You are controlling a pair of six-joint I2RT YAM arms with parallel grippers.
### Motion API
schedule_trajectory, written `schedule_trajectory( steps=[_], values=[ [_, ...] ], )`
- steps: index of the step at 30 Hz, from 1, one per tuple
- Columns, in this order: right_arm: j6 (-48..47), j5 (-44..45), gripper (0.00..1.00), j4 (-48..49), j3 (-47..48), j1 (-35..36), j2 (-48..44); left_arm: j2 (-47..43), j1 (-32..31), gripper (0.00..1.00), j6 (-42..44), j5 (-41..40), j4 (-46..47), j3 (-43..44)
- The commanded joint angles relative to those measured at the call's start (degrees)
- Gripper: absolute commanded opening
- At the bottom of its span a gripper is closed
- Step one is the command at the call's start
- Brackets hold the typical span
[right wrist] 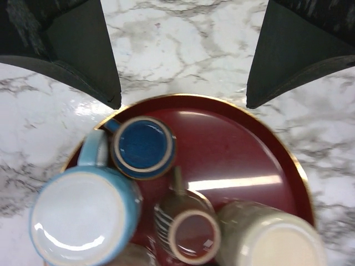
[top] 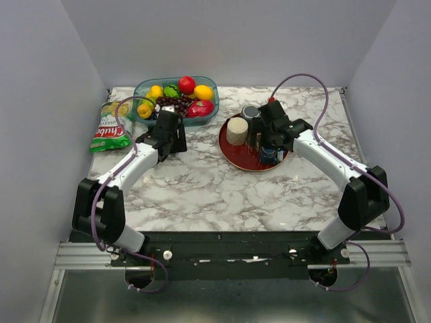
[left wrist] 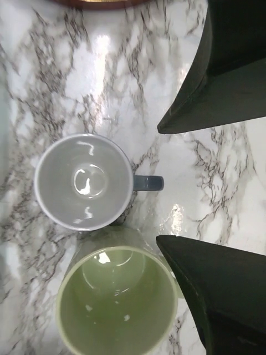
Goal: Turn the mug right side up
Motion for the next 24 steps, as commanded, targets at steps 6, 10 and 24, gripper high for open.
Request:
schedule_trajectory(
  steps=[6,10,24],
  values=[
    [-7.51,4.25,1.00,1.99,-10.32,-1.92,-1.78,-9.45,-0.42,0.99,-1.43,2.14,-0.65,4.20],
    [-15.32,2.41,1.00,8.49,-14.99,-2.09,-2.05,-11.65,-0.42,0.99,-1.25,6.45,1.90,4.20],
    [-25.54,-4.36,0.88,20.72,-18.42,-2.18,0.23,-11.48,-0.42,0.99,-0.99,12.08,3.66,4.03]
  ],
)
